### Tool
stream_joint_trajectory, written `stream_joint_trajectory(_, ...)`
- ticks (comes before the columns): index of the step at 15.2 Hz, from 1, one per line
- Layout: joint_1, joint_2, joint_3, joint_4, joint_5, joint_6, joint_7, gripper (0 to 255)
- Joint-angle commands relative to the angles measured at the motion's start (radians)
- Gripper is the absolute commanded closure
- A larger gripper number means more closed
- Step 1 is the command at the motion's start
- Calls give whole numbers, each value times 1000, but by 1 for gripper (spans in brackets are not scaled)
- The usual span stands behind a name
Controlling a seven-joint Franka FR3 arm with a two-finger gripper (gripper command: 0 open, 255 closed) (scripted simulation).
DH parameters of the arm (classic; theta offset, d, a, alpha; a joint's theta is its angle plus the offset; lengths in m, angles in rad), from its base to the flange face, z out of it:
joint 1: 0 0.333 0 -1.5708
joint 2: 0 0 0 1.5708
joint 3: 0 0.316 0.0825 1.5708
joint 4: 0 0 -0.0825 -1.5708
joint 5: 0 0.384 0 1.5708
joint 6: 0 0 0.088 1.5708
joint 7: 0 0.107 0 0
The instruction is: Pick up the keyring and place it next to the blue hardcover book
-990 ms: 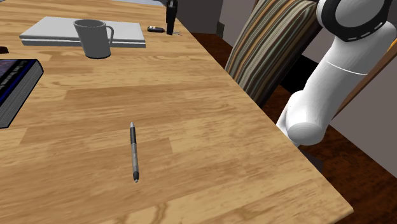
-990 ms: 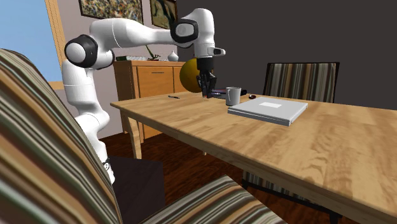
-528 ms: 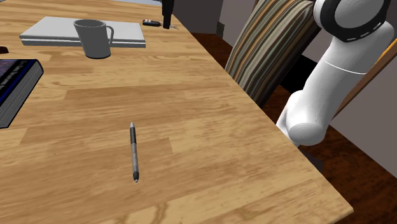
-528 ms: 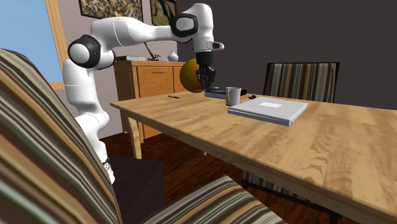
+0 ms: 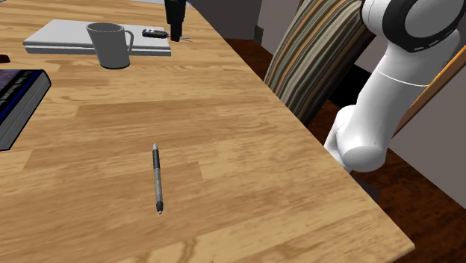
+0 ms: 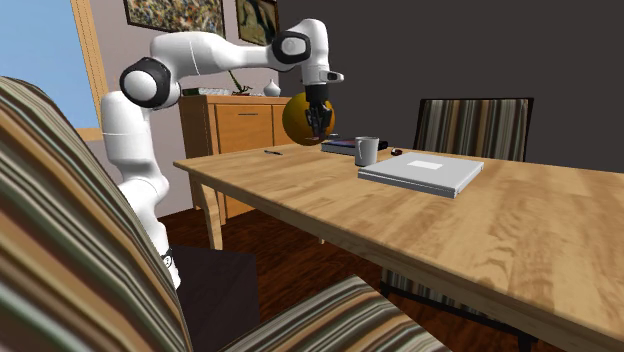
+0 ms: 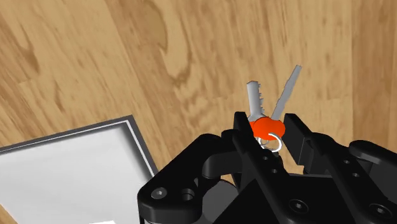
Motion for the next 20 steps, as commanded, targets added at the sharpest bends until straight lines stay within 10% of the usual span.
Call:
stream_joint_trajectory(1, 28, 25, 26, 32, -7, -7, 55, 255)
stream_joint_trajectory(17, 306, 372, 163, 512, -137, -159, 415, 255)
stream_joint_trajectory(20, 291, 333, 163, 407, -124, -93, 415, 255)
